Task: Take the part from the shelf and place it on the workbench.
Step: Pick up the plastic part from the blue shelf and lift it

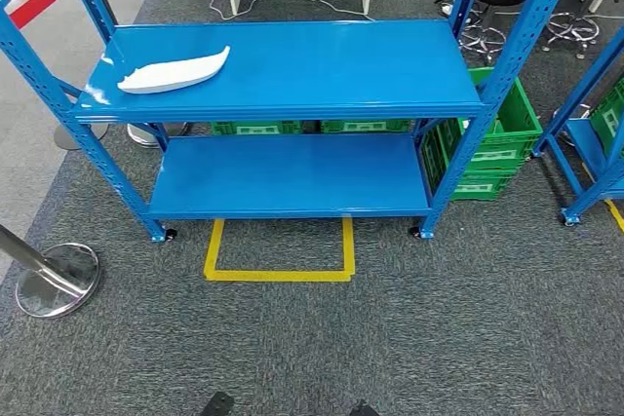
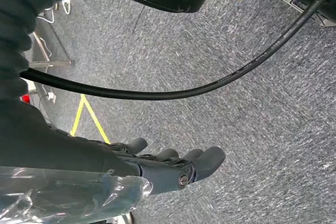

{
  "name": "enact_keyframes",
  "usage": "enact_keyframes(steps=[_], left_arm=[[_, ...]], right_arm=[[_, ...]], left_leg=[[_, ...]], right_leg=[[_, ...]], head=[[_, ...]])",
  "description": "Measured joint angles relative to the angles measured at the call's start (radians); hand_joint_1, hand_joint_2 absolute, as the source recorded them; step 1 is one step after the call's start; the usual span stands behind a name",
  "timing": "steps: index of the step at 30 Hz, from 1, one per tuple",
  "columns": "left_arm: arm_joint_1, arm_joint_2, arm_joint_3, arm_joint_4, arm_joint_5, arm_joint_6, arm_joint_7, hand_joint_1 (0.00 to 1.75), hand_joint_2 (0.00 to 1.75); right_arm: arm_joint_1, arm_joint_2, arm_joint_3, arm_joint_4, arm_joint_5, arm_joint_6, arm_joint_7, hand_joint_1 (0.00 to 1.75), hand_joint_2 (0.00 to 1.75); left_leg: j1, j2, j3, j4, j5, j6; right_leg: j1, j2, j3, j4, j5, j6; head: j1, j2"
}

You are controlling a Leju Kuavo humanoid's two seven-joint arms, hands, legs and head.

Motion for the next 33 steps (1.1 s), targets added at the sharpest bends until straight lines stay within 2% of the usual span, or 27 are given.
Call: enact_keyframes(steps=[2,3,8,11,13,16,19,23,28,33], left_arm=[[-0.001,0.000,0.009,0.000,0.033,0.008,-0.036,0.00,0.00],[-0.004,0.000,0.021,0.000,0.071,0.019,-0.083,0.00,0.00],[-0.075,0.000,0.096,-0.011,0.225,0.122,-0.408,0.00,0.00],[-0.138,-0.013,0.079,-0.075,0.409,0.136,-0.567,0.00,0.00],[-0.141,-0.032,-0.009,-0.207,0.656,0.106,-0.586,0.00,0.00],[-0.084,-0.042,-0.263,-0.490,0.941,0.075,-0.539,0.00,0.00],[-0.030,-0.025,-0.511,-0.731,1.035,0.068,-0.528,0.00,0.00],[0.046,0.000,-0.778,-1.023,1.098,0.108,-0.524,0.00,0.00],[0.099,0.020,-1.001,-1.249,1.133,0.137,-0.520,0.00,0.00],[0.119,0.031,-1.104,-1.347,1.142,0.140,-0.522,0.00,0.00]], right_arm=[[0.000,0.000,0.000,0.000,-0.001,-0.001,0.000,0.00,1.75],[0.000,0.000,0.000,0.000,-0.002,-0.001,0.000,0.00,1.75],[0.001,0.001,-0.005,0.000,-0.001,-0.004,0.000,0.00,1.75],[0.002,0.002,-0.008,0.000,0.014,-0.016,-0.005,0.00,1.75],[0.006,0.004,-0.008,0.000,0.033,-0.034,-0.014,0.00,1.75],[0.011,0.007,-0.008,0.000,0.053,-0.053,-0.024,0.00,1.75],[0.012,0.008,-0.008,0.000,0.067,-0.056,-0.026,0.00,1.75],[0.012,0.008,-0.009,0.000,0.081,-0.060,-0.027,0.00,1.75],[0.012,0.008,-0.016,0.000,0.088,-0.067,-0.012,0.00,1.75],[0.011,0.008,-0.021,0.000,0.088,-0.066,-0.005,0.00,1.75]], left_leg=[[0.000,0.000,0.000,0.000,0.000,0.000],[0.000,0.000,0.000,0.000,0.000,0.000],[0.000,0.000,0.000,0.000,0.001,0.000],[0.000,0.000,0.000,0.000,0.002,0.000],[0.000,0.000,-0.001,0.000,0.003,0.000],[0.001,-0.001,-0.003,0.000,0.004,0.000],[0.001,-0.008,-0.005,0.000,0.005,0.002],[0.000,-0.007,-0.007,0.000,0.006,0.002],[0.000,-0.007,-0.008,0.000,0.006,0.002],[0.000,-0.007,-0.008,0.000,0.006,0.003]], right_leg=[[0.000,0.000,0.000,0.000,0.000,0.000],[0.000,0.000,-0.001,0.000,0.000,0.000],[0.000,0.000,-0.001,0.000,0.001,0.000],[0.000,0.000,0.002,0.000,0.002,0.000],[0.001,0.002,0.004,0.000,0.004,-0.001],[0.001,0.000,0.002,0.000,0.005,0.000],[0.001,-0.009,0.001,0.000,0.003,0.000],[0.001,-0.006,0.002,-0.001,0.005,0.000],[0.000,-0.007,0.002,-0.003,0.005,0.001],[0.000,-0.007,0.002,-0.003,0.006,0.001]], head=[[0.000,0.000],[0.000,0.000],[0.000,0.000],[0.000,0.000],[0.000,0.000],[0.000,0.000],[0.000,0.000],[0.000,0.000],[0.000,0.000],[0.000,0.000]])
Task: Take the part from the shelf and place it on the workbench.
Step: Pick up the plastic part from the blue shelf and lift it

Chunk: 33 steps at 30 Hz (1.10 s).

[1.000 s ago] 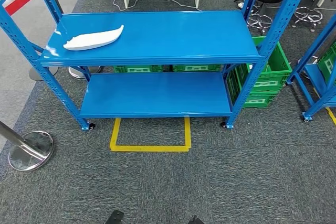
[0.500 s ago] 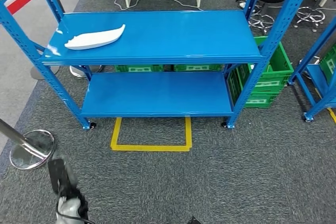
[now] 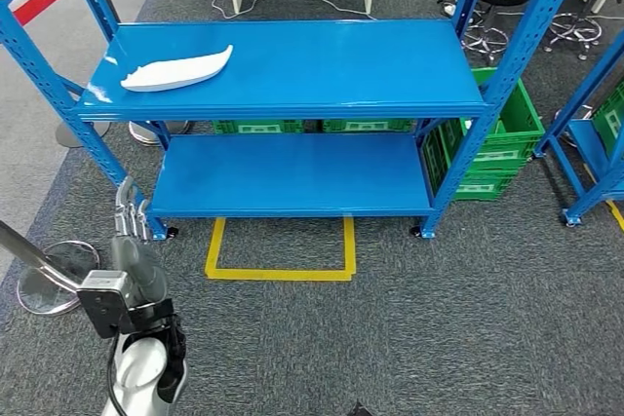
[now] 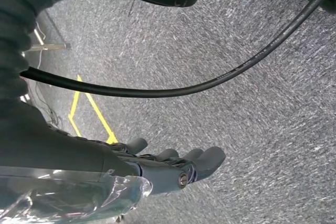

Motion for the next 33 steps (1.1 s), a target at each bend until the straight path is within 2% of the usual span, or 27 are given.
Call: enact_keyframes(steps=[4,11,19,22,23,26,29,33], left_arm=[[0.006,0.003,-0.034,-0.029,0.002,-0.003,-0.003,0.00,0.00],[-0.002,0.014,-0.127,-0.067,0.011,-0.001,-0.016,0.00,0.00],[-0.006,0.019,-0.171,-0.084,0.038,-0.021,-0.023,0.00,0.00],[-0.021,0.023,-0.219,-0.097,0.075,-0.043,-0.028,0.00,0.00],[-0.030,0.025,-0.241,-0.103,0.089,-0.048,-0.028,0.00,0.00],[-0.055,0.031,-0.312,-0.116,0.113,-0.058,-0.031,0.00,0.00],[-0.073,0.039,-0.361,-0.124,0.108,-0.042,-0.050,0.00,0.00],[-0.077,0.051,-0.385,-0.131,0.140,-0.041,-0.067,0.00,0.00]], right_arm=[[-0.001,0.000,-0.002,0.000,-0.004,0.007,0.006,0.00,1.75],[-0.016,0.000,-0.034,-0.002,-0.038,0.080,0.020,0.00,1.75],[-0.022,0.000,-0.057,-0.004,-0.061,0.102,0.051,0.00,1.75],[-0.028,0.000,-0.084,-0.006,-0.084,0.122,0.091,0.00,0.44],[-0.028,0.000,-0.091,-0.006,-0.080,0.126,0.098,0.00,0.44],[-0.027,-0.001,-0.099,-0.007,-0.053,0.135,0.100,0.00,1.75],[-0.021,-0.001,-0.099,-0.008,-0.021,0.110,0.045,0.00,1.75],[-0.009,-0.005,-0.099,-0.008,-0.023,0.125,-0.124,0.00,1.75]], left_leg=[[0.000,0.000,0.000,0.000,0.000,0.000],[0.000,0.000,0.000,0.000,0.000,0.000],[0.000,0.001,0.000,0.000,0.000,0.001],[0.000,0.001,0.000,0.000,0.000,0.001],[0.000,0.001,0.000,0.000,0.000,0.001],[0.000,0.001,0.000,0.000,0.000,0.001],[0.000,0.001,0.000,0.000,0.000,0.001],[0.000,0.001,0.000,0.000,0.000,0.001]], right_leg=[[0.000,0.000,-0.001,0.000,0.000,0.000],[0.000,0.001,-0.005,0.000,0.000,0.000],[0.000,0.001,-0.006,-0.001,0.000,0.000],[0.000,0.000,-0.006,-0.001,0.000,0.000],[0.000,0.000,-0.006,-0.001,0.000,0.000],[0.000,0.001,-0.005,-0.001,0.000,0.000],[0.000,0.001,-0.003,-0.001,0.000,0.000],[0.000,0.003,-0.001,-0.001,0.001,0.000]], head=[[0.000,0.000],[0.000,0.000],[0.000,0.000],[0.000,0.000],[0.000,0.000],[0.000,0.000],[0.000,0.000],[0.000,0.000]])
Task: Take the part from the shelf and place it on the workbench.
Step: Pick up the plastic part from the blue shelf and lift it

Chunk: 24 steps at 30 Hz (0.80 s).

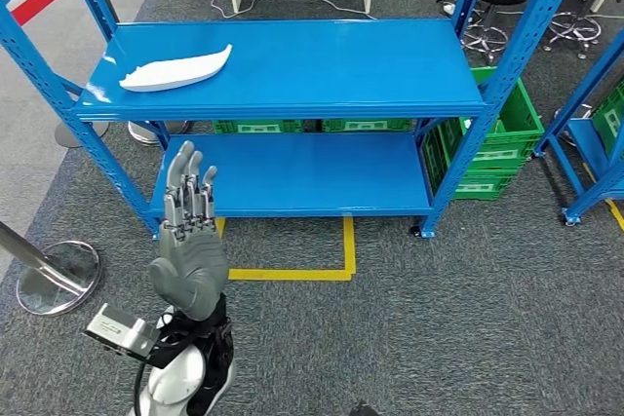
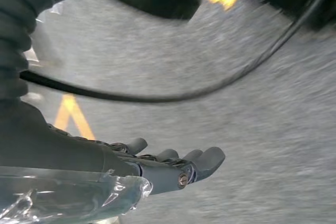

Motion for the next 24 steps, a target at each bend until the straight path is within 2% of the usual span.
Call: enact_keyframes(steps=[2,13,17,20,21,22,24], left_arm=[[0.001,0.005,0.001,0.000,0.014,-0.010,-0.009,0.00,0.00],[0.004,0.007,0.015,0.004,0.027,-0.040,-0.005,0.00,0.00],[0.004,0.007,0.016,0.005,0.034,-0.044,-0.002,0.00,0.00],[0.004,0.006,0.017,0.005,0.035,-0.048,-0.002,0.00,0.00],[0.004,0.004,0.017,0.005,0.035,-0.049,-0.001,0.00,0.00],[0.005,0.003,0.017,0.005,0.036,-0.050,-0.001,0.00,0.00],[0.006,0.002,0.018,0.006,0.036,-0.051,0.000,0.00,0.00]], right_arm=[[0.000,-0.006,-0.003,0.000,-0.021,0.023,-0.034,0.00,1.75],[-0.007,-0.011,-0.021,0.000,-0.035,0.054,-0.008,0.00,1.75],[-0.008,-0.011,-0.029,0.000,-0.037,0.058,-0.005,0.00,1.75],[-0.009,-0.011,-0.029,0.000,-0.036,0.061,-0.003,0.00,1.75],[-0.010,-0.011,-0.029,0.000,-0.036,0.063,-0.002,0.00,1.75],[-0.012,-0.012,-0.029,-0.001,-0.036,0.064,-0.002,0.00,1.75],[-0.019,-0.012,-0.030,-0.001,-0.037,0.064,-0.002,0.00,1.75]], left_leg=[[0.000,0.000,0.000,0.000,0.000,0.000],[-0.006,0.000,-0.001,0.002,-0.002,0.005],[-0.010,0.000,-0.004,0.008,-0.006,0.013],[-0.004,0.003,0.001,-0.007,0.001,0.025],[-0.001,0.004,0.005,-0.015,0.004,0.030],[0.002,0.006,0.008,-0.021,0.007,0.033],[0.002,0.008,0.009,-0.023,0.007,0.036]], right_leg=[[0.000,0.000,-0.001,0.000,0.000,0.000],[-0.007,0.001,-0.001,-0.002,0.002,0.005],[-0.010,0.002,0.000,-0.006,0.003,0.012],[-0.009,0.001,0.002,-0.009,0.000,0.021],[-0.007,0.001,-0.007,0.010,-0.013,0.022],[-0.006,0.001,-0.026,0.051,-0.037,0.023],[-0.004,0.001,-0.086,0.179,-0.095,0.024]], head=[[0.000,0.000],[0.000,0.000],[0.000,0.000],[0.000,0.000],[0.002,0.000],[0.004,0.000],[0.006,0.000]])
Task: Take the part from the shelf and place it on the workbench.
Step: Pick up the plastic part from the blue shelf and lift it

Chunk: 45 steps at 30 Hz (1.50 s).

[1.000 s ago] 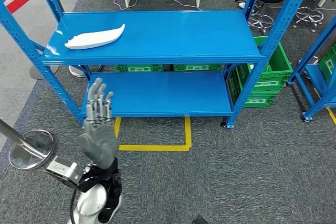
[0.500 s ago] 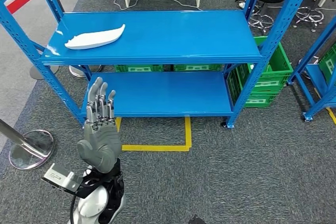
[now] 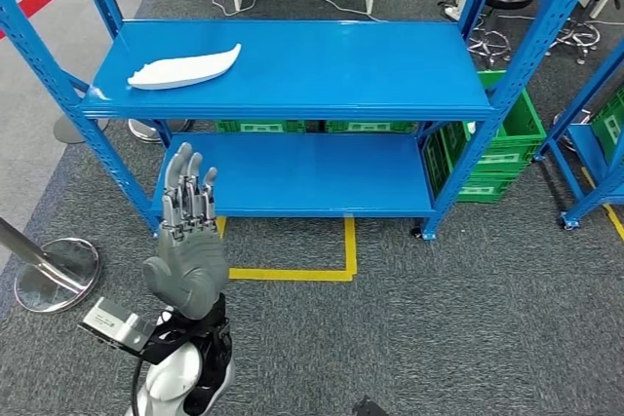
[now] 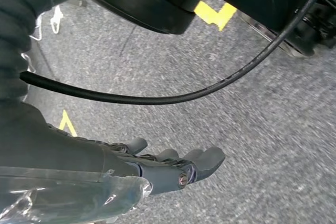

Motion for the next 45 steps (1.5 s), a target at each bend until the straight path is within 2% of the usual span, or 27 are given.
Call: enact_keyframes(steps=[1,2,3,5,6,8,10,12,13,15,17,18,19,21,22,24,26,28,30,32,33,34,36,38,42,43,45], left_arm=[[0.001,0.000,0.000,0.000,0.000,0.000,0.000,0.00,0.00],[0.002,0.000,0.000,0.001,0.000,-0.001,0.001,0.00,0.00],[0.003,0.000,0.000,0.002,0.000,-0.001,0.001,0.00,0.00],[0.004,0.000,0.000,0.002,0.001,-0.001,0.001,0.00,0.00],[0.004,0.000,0.000,0.002,0.001,-0.002,0.002,0.00,0.00],[0.005,-0.001,0.000,0.002,0.001,-0.004,0.003,0.00,0.00],[0.005,-0.002,0.000,0.002,0.002,-0.007,0.004,0.00,0.00],[0.004,-0.003,0.000,0.003,0.004,-0.009,0.006,0.00,0.00],[0.004,-0.003,0.000,0.003,0.006,-0.009,0.006,0.00,0.00],[0.006,-0.003,0.001,0.003,0.021,-0.018,0.015,0.00,0.00],[0.011,-0.003,0.002,0.003,0.065,-0.043,0.038,0.00,0.00],[0.013,-0.003,0.003,0.003,0.092,-0.061,0.051,0.00,0.00],[0.015,-0.003,0.005,0.003,0.116,-0.080,0.063,0.00,0.00],[0.015,-0.004,0.009,0.004,0.144,-0.113,0.083,0.00,0.00],[0.015,-0.004,0.011,0.004,0.152,-0.128,0.094,0.00,0.00],[0.015,-0.006,0.017,0.010,0.165,-0.150,0.114,0.00,0.00],[0.017,-0.011,0.026,0.019,0.173,-0.158,0.132,0.00,0.00],[0.014,-0.017,0.031,0.029,0.183,-0.175,0.144,0.00,0.00],[0.009,-0.019,0.030,0.038,0.191,-0.220,0.142,0.00,0.87],[0.007,-0.019,0.028,0.045,0.185,-0.264,0.129,0.00,0.87],[0.007,-0.019,0.028,0.047,0.183,-0.281,0.123,0.00,0.44],[0.006,-0.019,0.028,0.048,0.186,-0.294,0.118,0.00,0.00],[0.006,-0.019,0.028,0.049,0.193,-0.315,0.111,0.00,0.00],[0.005,-0.019,0.029,0.048,0.195,-0.327,0.106,0.00,0.00],[0.003,-0.019,0.030,0.048,0.178,-0.326,0.098,0.00,0.00],[0.003,-0.020,0.031,0.048,0.173,-0.319,0.100,0.00,0.00],[0.006,-0.020,0.036,0.049,0.172,-0.286,0.117,0.00,0.00]], right_arm=[[-0.004,0.000,0.000,0.000,0.000,0.000,0.000,0.00,1.75],[-0.007,0.000,0.000,0.000,0.000,0.000,0.000,0.00,1.75],[-0.007,-0.001,0.000,0.000,0.000,0.001,0.000,0.00,1.75],[-0.002,-0.002,0.000,0.000,0.001,0.002,0.002,0.00,1.75],[0.002,-0.002,-0.001,0.000,0.001,0.003,0.004,0.00,1.75],[0.005,-0.001,-0.004,0.000,-0.001,0.003,0.008,0.00,1.75],[0.004,-0.001,-0.011,0.000,-0.008,0.002,0.014,0.00,1.75],[0.003,0.000,-0.019,0.000,-0.015,0.002,0.021,0.00,1.75],[0.003,0.000,-0.022,0.000,-0.017,0.002,0.023,0.00,1.75],[0.004,0.000,-0.027,0.000,-0.018,-0.002,0.028,0.00,1.75],[0.005,0.000,-0.033,0.000,-0.016,-0.015,0.035,0.00,1.75],[0.005,0.001,-0.036,0.000,-0.014,-0.024,0.041,0.00,1.75],[0.006,0.002,-0.038,0.000,-0.012,-0.030,0.048,0.00,1.75],[0.005,0.006,-0.042,0.000,-0.009,-0.037,0.063,0.00,1.75],[0.005,0.006,-0.044,0.000,-0.009,-0.036,0.068,0.00,1.75],[0.005,0.007,-0.053,0.000,-0.018,-0.031,0.075,0.00,0.87],[0.005,0.007,-0.064,0.000,-0.021,-0.022,0.092,0.00,0.00],[0.006,0.007,-0.070,0.000,-0.010,-0.014,0.113,0.00,0.00],[0.004,0.007,-0.071,0.000,0.004,-0.008,0.124,0.00,0.00],[0.001,0.007,-0.071,0.000,0.028,-0.008,0.132,0.00,0.00],[0.001,0.007,-0.071,0.000,0.043,-0.010,0.137,0.00,0.00],[0.004,0.007,-0.069,0.000,0.059,-0.012,0.141,0.00,0.00],[0.016,0.007,-0.061,0.000,0.090,-0.016,0.144,0.00,0.00],[0.028,0.007,-0.050,0.000,0.110,-0.017,0.146,0.00,0.00],[0.041,0.007,-0.032,0.001,0.137,-0.032,0.165,0.00,0.00],[0.043,0.007,-0.026,0.001,0.146,-0.044,0.176,0.00,0.00],[0.047,0.007,-0.018,0.001,0.155,-0.082,0.195,0.00,0.00]], left_leg=[[0.000,0.001,0.000,0.000,-0.001,0.000],[0.000,0.001,0.001,0.000,-0.002,-0.001],[0.001,0.000,0.003,0.001,-0.004,-0.003],[0.005,-0.004,0.007,0.006,-0.010,-0.014],[0.005,-0.005,0.006,0.013,-0.014,-0.021],[0.003,-0.006,-0.002,0.022,-0.014,-0.034],[0.002,-0.005,-0.007,0.023,-0.012,-0.043],[0.004,-0.003,-0.015,0.042,-0.028,-0.050],[0.004,-0.003,-0.032,0.078,-0.049,-0.054],[0.004,-0.002,-0.097,0.205,-0.104,-0.058],[0.004,-0.002,-0.155,0.303,-0.124,-0.058],[0.004,-0.002,-0.161,0.304,-0.106,-0.056],[0.004,-0.002,-0.149,0.268,-0.072,-0.053],[0.003,-0.001,-0.095,0.144,-0.001,-0.047],[0.003,0.000,-0.070,0.090,0.015,-0.045],[0.001,-0.001,-0.051,0.043,0.012,-0.039],[0.002,-0.003,-0.050,0.037,0.008,-0.029],[0.004,-0.003,-0.049,0.035,0.008,-0.017],[0.002,-0.001,-0.049,0.034,0.006,-0.009],[-0.003,0.000,-0.048,0.035,0.004,-0.005],[-0.005,0.000,-0.046,0.035,0.003,-0.004],[-0.006,-0.002,-0.043,0.035,0.002,-0.003],[-0.008,-0.006,-0.036,0.035,-0.001,-0.005],[-0.010,-0.009,-0.038,0.038,-0.001,-0.013],[-0.010,-0.007,-0.047,0.043,-0.002,-0.033],[-0.009,-0.007,-0.057,0.064,-0.017,-0.039],[-0.007,-0.006,-0.107,0.170,-0.074,-0.051]], right_leg=[[0.000,0.000,-0.026,0.054,-0.016,0.001],[0.000,-0.001,-0.038,0.077,-0.013,0.003],[-0.002,-0.001,-0.031,0.061,0.009,0.004],[-0.005,-0.001,0.021,-0.056,0.081,0.009],[-0.006,0.001,0.045,-0.114,0.101,0.010],[-0.004,0.005,0.064,-0.163,0.105,-0.001],[-0.002,0.009,0.060,-0.163,0.103,-0.021],[-0.003,0.008,0.063,-0.165,0.103,-0.034],[-0.004,0.007,0.066,-0.166,0.103,-0.039],[-0.004,0.004,0.068,-0.167,0.103,-0.045],[-0.003,0.004,0.068,-0.167,0.102,-0.048],[-0.003,0.004,0.070,-0.167,0.101,-0.048],[-0.003,0.005,0.072,-0.167,0.099,-0.048],[-0.001,0.007,0.077,-0.166,0.094,-0.042],[0.001,0.007,0.076,-0.165,0.091,-0.037],[0.005,0.006,0.071,-0.169,0.088,-0.027],[0.003,0.004,0.073,-0.174,0.086,-0.017],[0.003,0.002,0.059,-0.135,0.057,-0.009],[0.005,0.001,0.006,-0.020,-0.002,-0.007],[0.008,0.001,-0.046,0.088,-0.038,-0.008],[0.009,0.001,-0.052,0.097,-0.029,-0.010],[0.010,0.001,-0.038,0.065,0.000,-0.013],[0.012,0.002,0.017,-0.061,0.072,-0.020],[0.014,0.003,0.056,-0.150,0.101,-0.026],[0.013,0.007,0.059,-0.170,0.107,-0.042],[0.010,0.006,0.061,-0.172,0.110,-0.047],[0.007,0.002,0.063,-0.174,0.111,-0.053]], head=[[0.000,0.000],[0.000,0.000],[0.000,0.000],[0.000,0.000],[0.002,0.000],[0.001,0.000],[-0.003,0.000],[-0.007,0.000],[-0.009,0.000],[-0.014,0.000],[-0.014,0.000],[-0.014,0.000],[-0.014,0.000],[-0.014,0.000],[-0.015,0.000],[-0.015,0.000],[-0.013,0.000],[-0.010,0.000],[-0.008,0.000],[-0.008,0.000],[-0.008,0.000],[-0.008,0.000],[-0.008,0.000],[-0.009,0.000],[-0.010,0.000],[-0.012,0.000],[-0.015,0.000]])
